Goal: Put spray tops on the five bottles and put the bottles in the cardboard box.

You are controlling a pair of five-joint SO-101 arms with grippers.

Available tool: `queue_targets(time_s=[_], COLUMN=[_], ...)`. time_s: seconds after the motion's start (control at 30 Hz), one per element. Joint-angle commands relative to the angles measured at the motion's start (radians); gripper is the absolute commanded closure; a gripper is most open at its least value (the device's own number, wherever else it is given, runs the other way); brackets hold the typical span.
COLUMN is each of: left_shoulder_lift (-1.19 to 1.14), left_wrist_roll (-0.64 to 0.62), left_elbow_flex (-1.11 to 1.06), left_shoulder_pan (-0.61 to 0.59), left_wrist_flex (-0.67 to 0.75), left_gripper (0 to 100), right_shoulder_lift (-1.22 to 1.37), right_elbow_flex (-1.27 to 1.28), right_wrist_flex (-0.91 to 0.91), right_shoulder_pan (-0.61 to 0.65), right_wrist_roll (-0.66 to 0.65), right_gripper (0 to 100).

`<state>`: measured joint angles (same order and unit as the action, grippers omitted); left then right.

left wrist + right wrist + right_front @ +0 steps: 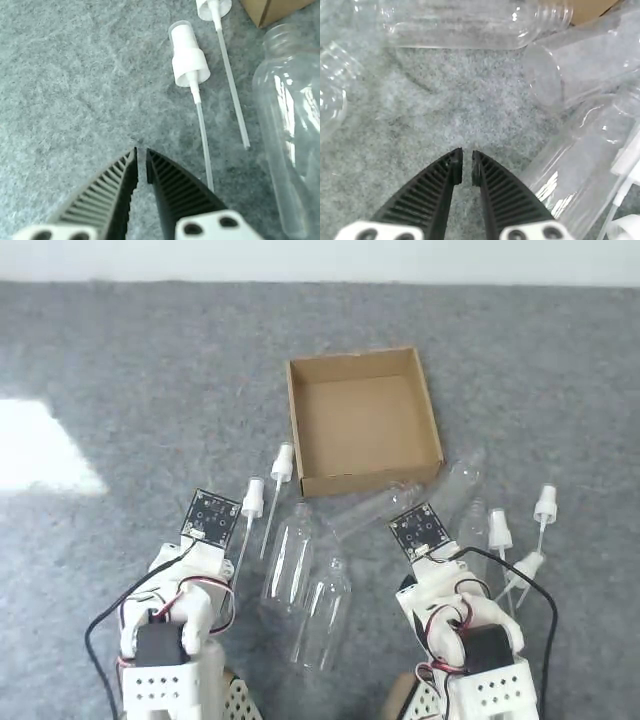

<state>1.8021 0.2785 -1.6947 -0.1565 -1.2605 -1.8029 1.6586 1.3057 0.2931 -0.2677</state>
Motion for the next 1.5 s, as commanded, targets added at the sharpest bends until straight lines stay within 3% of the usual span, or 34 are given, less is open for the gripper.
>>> queue_targets(time_s=[0.0, 0.83, 1.1, 1.3, 1.47], left_shoulder_lift=[0.026, 0.026, 0.026, 0.026, 0.026], left_wrist_roll=[0.008, 0.008, 0.012, 0.012, 0.012], left_elbow_flex=[0.010, 0.010, 0.010, 0.010, 0.010], left_shoulder_pan=[0.000, 0.005, 0.006, -0.029, 0.026], left_wrist_flex=[-0.003, -0.003, 0.089, 0.104, 0.098], left_gripper=[97, 97, 97, 97, 97], right_shoulder_lift=[-0.012, -0.012, -0.012, -0.012, -0.012], right_elbow_flex=[0.025, 0.025, 0.025, 0.025, 0.025], right_wrist_flex=[0.002, 0.002, -0.001, -0.162, -0.254], right_shoulder_pan=[0.002, 0.004, 0.005, -0.004, -0.004], right_wrist_roll=[-0.006, -0.002, -0.005, -0.008, -0.008], right_gripper=[99.2, 99.2, 99.2, 99.2, 99.2])
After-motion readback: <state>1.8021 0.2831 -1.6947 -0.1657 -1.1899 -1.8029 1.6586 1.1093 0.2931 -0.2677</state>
